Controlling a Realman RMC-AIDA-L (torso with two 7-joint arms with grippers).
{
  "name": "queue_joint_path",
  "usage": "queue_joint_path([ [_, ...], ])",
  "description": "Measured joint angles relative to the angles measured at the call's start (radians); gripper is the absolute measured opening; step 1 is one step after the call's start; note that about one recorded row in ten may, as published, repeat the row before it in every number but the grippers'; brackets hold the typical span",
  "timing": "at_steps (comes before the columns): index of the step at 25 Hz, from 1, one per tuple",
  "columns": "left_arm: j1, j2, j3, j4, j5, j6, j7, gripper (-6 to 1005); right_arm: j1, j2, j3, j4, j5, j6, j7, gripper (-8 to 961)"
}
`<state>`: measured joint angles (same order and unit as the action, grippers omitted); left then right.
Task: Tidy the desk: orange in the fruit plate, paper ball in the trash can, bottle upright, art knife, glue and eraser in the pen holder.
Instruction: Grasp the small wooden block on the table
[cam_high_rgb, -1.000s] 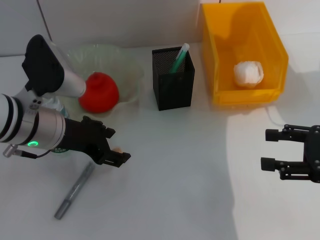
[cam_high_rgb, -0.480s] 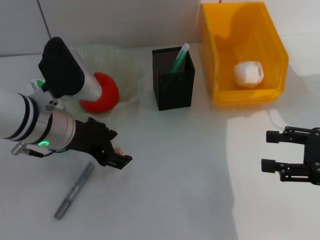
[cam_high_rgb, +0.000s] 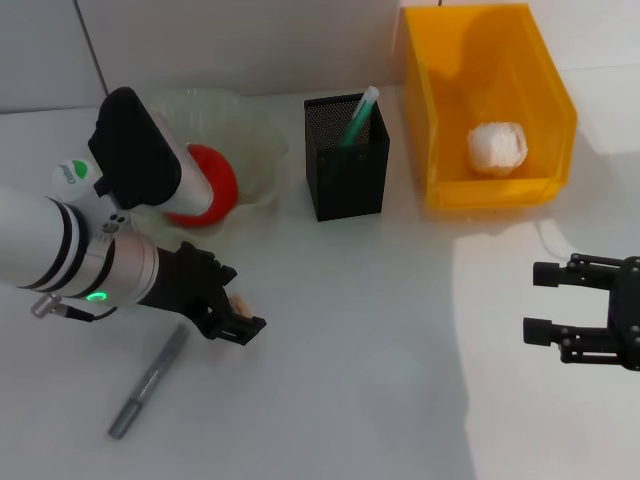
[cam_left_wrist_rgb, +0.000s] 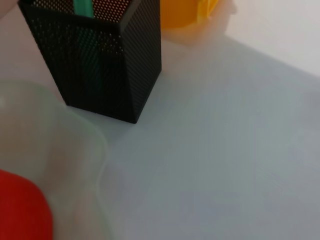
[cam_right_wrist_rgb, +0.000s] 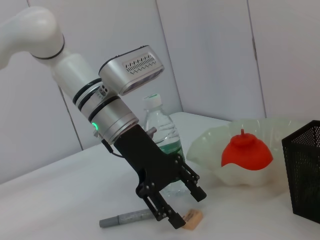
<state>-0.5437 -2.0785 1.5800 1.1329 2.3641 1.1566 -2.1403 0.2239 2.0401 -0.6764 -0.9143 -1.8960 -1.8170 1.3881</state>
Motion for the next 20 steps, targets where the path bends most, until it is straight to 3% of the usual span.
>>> queue_joint_path([
  [20, -0.005, 0.000, 0.006, -0.029, 0.000, -0.022, 0.006, 763, 0.003, 0.000, 0.000, 0.006, -0.007, 0.001, 0.000, 760],
])
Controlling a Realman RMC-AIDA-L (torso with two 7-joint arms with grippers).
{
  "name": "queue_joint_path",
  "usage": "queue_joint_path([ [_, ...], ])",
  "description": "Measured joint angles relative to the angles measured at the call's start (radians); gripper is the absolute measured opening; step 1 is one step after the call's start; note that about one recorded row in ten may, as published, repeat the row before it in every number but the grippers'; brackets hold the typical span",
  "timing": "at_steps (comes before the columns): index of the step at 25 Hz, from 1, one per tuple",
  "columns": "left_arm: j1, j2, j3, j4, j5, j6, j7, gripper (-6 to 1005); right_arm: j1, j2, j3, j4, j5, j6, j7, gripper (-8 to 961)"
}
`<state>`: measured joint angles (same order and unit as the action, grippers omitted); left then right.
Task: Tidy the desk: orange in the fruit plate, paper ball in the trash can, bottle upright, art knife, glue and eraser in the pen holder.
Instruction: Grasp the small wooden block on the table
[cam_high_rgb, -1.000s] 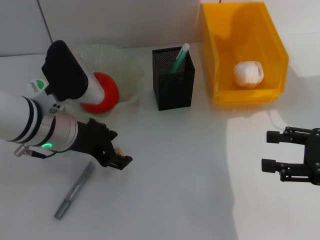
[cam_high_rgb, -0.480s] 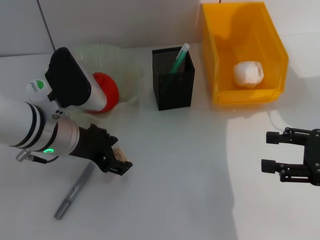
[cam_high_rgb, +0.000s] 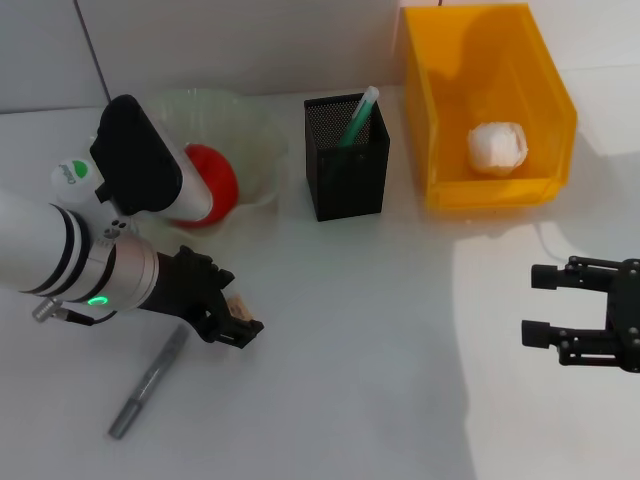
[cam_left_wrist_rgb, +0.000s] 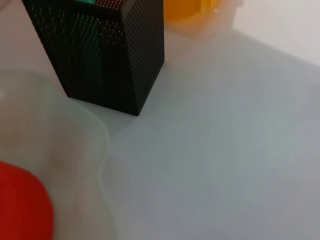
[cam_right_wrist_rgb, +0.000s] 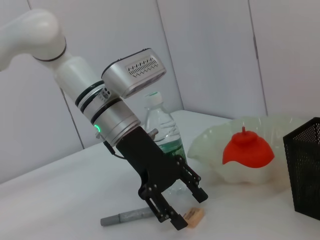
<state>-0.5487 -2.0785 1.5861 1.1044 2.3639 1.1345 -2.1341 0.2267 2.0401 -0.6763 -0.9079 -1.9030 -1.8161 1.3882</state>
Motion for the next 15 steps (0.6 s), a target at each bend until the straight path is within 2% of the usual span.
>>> queue_joint_path([
  [15, -0.002, 0.000, 0.001, -0.021, 0.001, -0.008, 0.003, 761, 0.005, 0.005, -0.002, 0.000, -0.008, 0.000, 0.000, 759],
])
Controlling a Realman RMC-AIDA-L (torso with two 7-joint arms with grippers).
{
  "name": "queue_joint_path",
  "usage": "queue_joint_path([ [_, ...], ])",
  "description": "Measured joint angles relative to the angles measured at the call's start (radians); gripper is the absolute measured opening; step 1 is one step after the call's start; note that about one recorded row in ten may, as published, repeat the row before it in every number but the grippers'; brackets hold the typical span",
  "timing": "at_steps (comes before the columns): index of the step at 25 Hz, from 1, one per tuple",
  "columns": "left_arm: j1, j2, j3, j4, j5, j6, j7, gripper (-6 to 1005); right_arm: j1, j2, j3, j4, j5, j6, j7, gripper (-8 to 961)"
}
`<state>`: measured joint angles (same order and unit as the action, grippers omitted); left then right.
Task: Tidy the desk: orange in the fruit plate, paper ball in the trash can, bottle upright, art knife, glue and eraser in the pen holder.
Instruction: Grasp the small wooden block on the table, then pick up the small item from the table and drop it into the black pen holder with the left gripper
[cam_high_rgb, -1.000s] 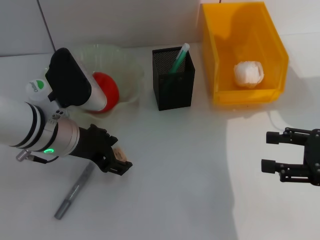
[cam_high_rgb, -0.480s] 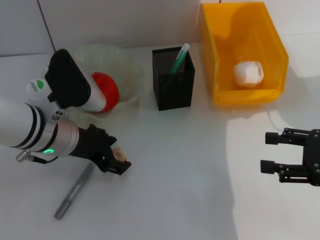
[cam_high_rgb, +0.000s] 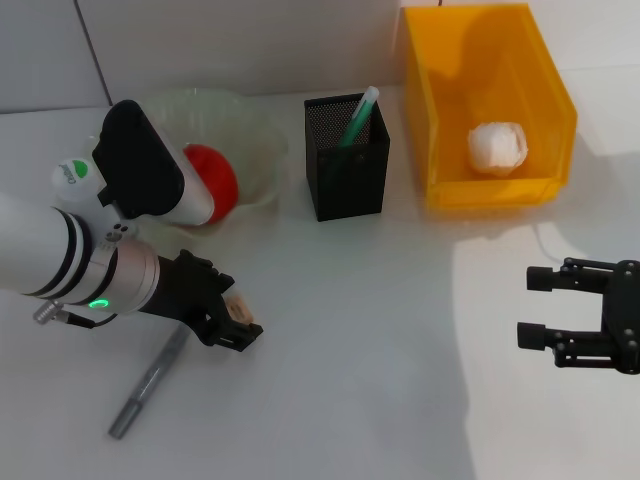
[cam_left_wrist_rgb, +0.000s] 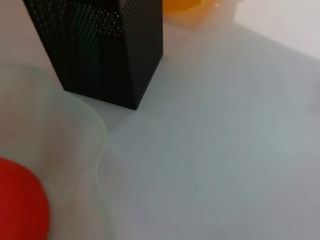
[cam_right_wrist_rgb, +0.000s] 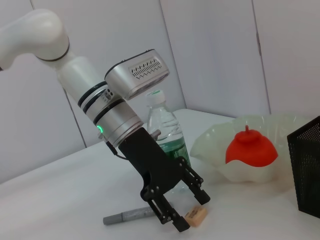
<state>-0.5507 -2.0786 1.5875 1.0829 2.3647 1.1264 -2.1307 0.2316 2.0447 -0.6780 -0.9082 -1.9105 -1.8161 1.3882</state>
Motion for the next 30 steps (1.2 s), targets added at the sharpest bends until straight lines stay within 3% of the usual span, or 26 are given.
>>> queue_joint_path([
  [9, -0.010, 0.000, 0.026, -0.004, 0.001, 0.001, 0.001, 760, 0.001, 0.003, 0.000, 0.000, -0.009, 0.000, 0.000, 758],
  [15, -0.009, 0.000, 0.021, -0.005, 0.001, -0.002, -0.002, 552, 0.003, 0.003, 0.000, 0.000, -0.009, 0.000, 0.003, 757],
  [22, -0.010, 0.000, 0.026, -0.005, 0.009, -0.009, 0.001, 517, 0.004, 0.001, 0.000, 0.000, -0.009, 0.000, 0.006, 756],
  [27, -0.012, 0.000, 0.027, -0.004, 0.013, -0.009, 0.002, 406, 0.005, 0.000, 0.001, 0.000, -0.009, 0.000, 0.008, 755],
  [30, -0.012, 0.000, 0.027, -0.003, 0.014, -0.008, 0.002, 395, 0.005, -0.001, 0.001, 0.000, -0.009, 0.000, 0.008, 754],
])
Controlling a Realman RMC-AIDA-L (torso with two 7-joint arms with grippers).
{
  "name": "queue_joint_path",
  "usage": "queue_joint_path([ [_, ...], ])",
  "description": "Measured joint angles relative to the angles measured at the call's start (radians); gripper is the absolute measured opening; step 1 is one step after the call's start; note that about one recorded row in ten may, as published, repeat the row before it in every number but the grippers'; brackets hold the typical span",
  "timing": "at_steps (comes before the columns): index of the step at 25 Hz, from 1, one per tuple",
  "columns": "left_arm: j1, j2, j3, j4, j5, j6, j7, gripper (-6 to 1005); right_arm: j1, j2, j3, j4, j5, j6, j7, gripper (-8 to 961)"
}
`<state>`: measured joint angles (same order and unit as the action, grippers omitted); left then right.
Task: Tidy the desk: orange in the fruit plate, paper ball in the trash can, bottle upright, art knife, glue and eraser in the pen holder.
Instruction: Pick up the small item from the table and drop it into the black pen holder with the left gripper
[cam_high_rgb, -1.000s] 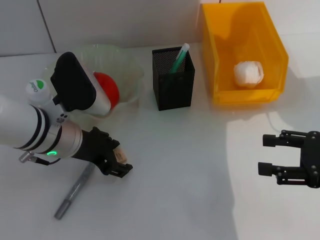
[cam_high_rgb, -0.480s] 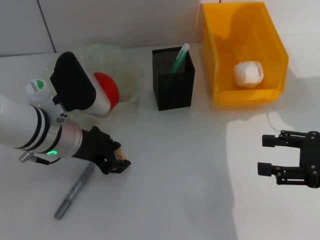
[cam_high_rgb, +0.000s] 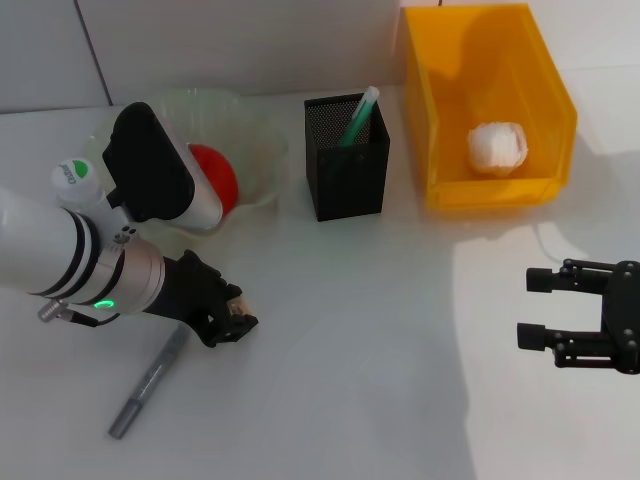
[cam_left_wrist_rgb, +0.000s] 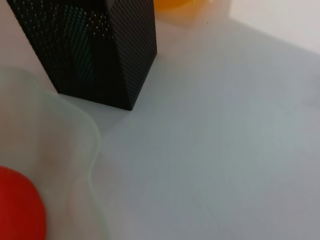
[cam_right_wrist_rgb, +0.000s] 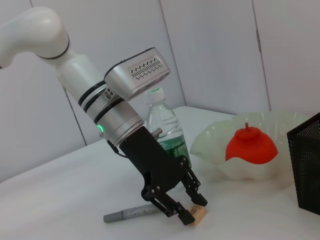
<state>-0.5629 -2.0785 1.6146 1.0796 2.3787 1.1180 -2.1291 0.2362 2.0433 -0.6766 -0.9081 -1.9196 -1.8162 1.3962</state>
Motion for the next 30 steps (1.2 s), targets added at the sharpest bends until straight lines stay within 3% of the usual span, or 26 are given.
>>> queue_joint_path([
  [21, 0.001, 0.000, -0.001, 0.024, -0.011, 0.000, 0.001, 418, 0.003, 0.006, 0.090, 0.000, 0.004, 0.006, 0.002, 751],
  [22, 0.014, 0.000, 0.015, 0.096, -0.043, 0.005, 0.001, 419, -0.001, 0.006, 0.091, 0.000, 0.002, 0.012, 0.002, 750],
  [30, 0.003, 0.000, 0.037, 0.240, -0.119, -0.055, 0.016, 432, -0.045, 0.006, 0.139, 0.050, 0.001, 0.023, -0.024, 749],
])
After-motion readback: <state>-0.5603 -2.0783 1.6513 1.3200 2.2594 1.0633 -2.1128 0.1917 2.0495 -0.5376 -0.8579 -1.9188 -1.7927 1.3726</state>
